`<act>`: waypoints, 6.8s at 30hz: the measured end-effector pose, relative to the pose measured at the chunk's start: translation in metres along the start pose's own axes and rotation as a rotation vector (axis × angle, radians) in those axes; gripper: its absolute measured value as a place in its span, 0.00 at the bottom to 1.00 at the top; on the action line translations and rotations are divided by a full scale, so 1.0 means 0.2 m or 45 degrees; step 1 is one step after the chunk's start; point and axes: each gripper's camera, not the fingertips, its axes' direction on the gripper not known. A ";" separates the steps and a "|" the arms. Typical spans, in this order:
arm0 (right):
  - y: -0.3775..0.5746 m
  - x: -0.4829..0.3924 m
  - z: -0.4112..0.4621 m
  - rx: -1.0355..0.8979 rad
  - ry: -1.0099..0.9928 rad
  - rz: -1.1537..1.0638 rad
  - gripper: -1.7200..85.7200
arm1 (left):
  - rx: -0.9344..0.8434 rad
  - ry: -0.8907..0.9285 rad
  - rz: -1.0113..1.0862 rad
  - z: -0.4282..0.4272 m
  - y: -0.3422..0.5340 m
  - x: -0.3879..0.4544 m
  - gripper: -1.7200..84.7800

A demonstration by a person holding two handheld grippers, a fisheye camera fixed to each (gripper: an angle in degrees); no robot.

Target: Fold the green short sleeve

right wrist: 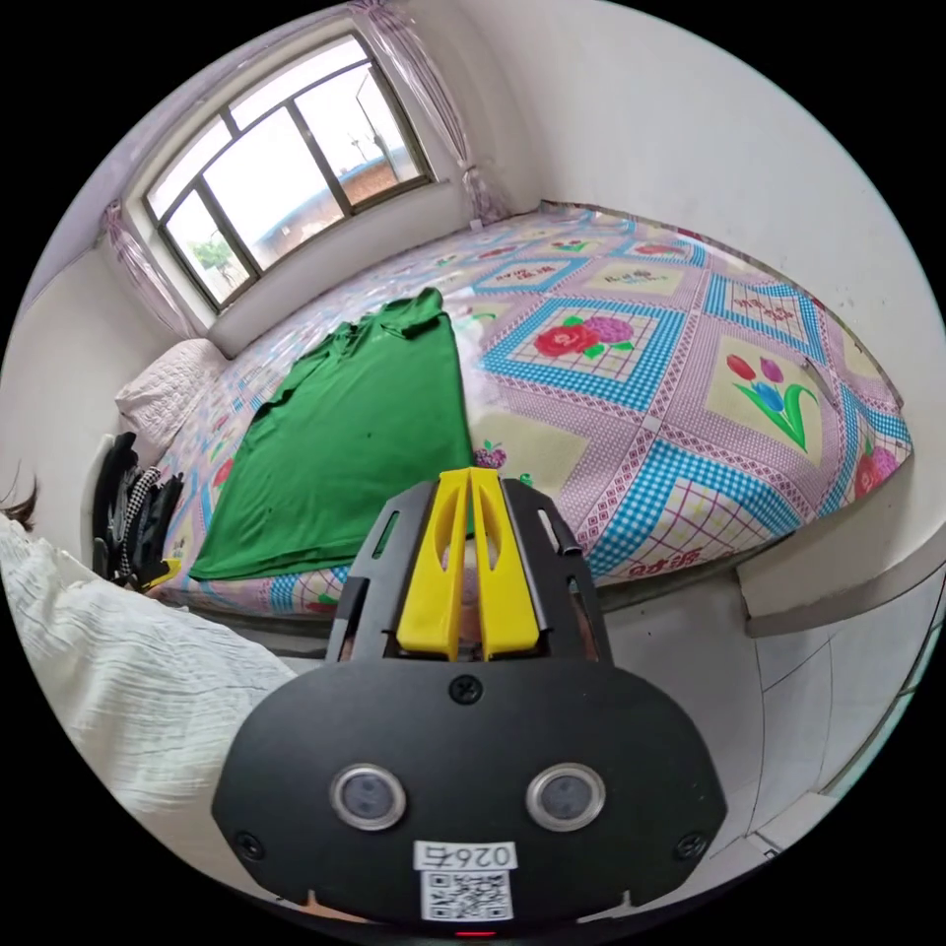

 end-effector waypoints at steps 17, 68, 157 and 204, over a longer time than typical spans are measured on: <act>-0.31 0.10 0.50 -0.238 -0.165 -0.022 0.12 | -0.096 0.009 0.150 0.09 -0.31 0.09 0.23; -0.38 1.06 0.04 -0.314 -1.005 0.292 0.00 | 0.206 1.004 -0.440 -0.62 -0.18 -0.69 0.02; -2.49 -0.34 2.45 -0.163 -0.053 -0.117 0.05 | -0.226 0.563 0.441 0.57 -3.28 0.96 0.01; -2.56 -0.74 2.48 -0.271 -0.319 -0.440 0.02 | -0.366 0.292 0.617 0.73 -3.48 1.05 0.01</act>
